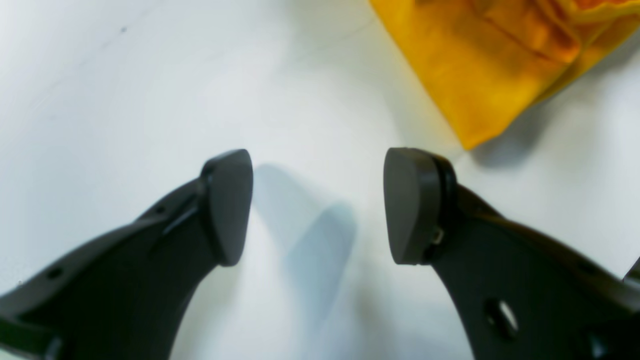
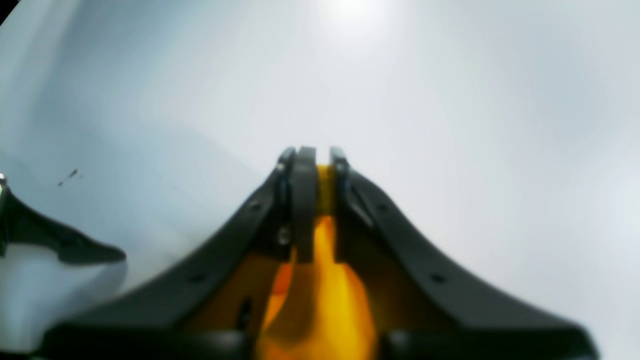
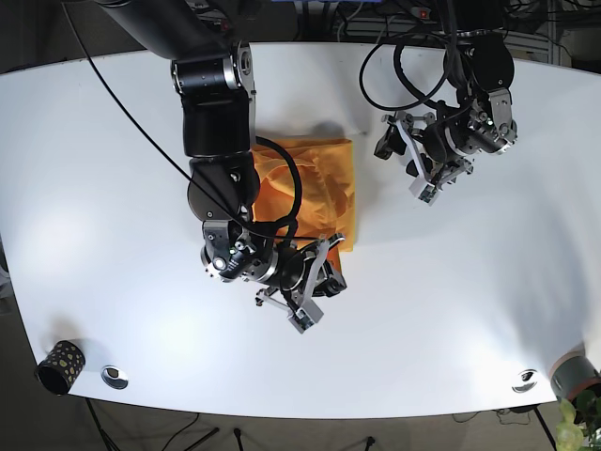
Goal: Fold the T-shirt properly
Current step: 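Grasp the bundle's edge with the right gripper and fold it over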
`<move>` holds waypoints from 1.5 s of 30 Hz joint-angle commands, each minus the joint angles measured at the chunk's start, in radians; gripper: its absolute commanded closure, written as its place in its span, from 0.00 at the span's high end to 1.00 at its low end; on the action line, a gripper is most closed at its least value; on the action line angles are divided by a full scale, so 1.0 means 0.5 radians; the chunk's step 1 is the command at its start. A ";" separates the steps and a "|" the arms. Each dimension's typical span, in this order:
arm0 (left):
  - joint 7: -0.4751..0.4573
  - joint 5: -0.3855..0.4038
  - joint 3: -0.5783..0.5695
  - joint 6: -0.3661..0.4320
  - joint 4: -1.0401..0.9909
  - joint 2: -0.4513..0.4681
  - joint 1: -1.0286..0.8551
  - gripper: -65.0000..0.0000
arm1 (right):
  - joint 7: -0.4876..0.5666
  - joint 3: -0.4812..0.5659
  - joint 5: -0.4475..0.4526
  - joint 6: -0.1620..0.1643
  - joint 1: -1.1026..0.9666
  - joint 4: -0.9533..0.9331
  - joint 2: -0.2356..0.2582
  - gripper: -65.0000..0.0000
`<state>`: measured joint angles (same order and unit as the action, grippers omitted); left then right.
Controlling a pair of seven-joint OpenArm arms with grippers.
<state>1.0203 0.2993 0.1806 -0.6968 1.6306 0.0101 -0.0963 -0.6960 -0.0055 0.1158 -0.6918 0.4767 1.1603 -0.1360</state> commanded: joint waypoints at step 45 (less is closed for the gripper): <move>-0.038 0.047 0.254 -0.003 0.036 0.116 0.041 0.59 | -0.356 0.412 0.037 -0.013 -1.130 1.391 0.335 0.58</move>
<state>1.0168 0.3099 0.3096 -0.6971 1.6341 0.0662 -0.0883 -0.8974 0.1959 0.1238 -0.6987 -0.1043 1.8599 0.0231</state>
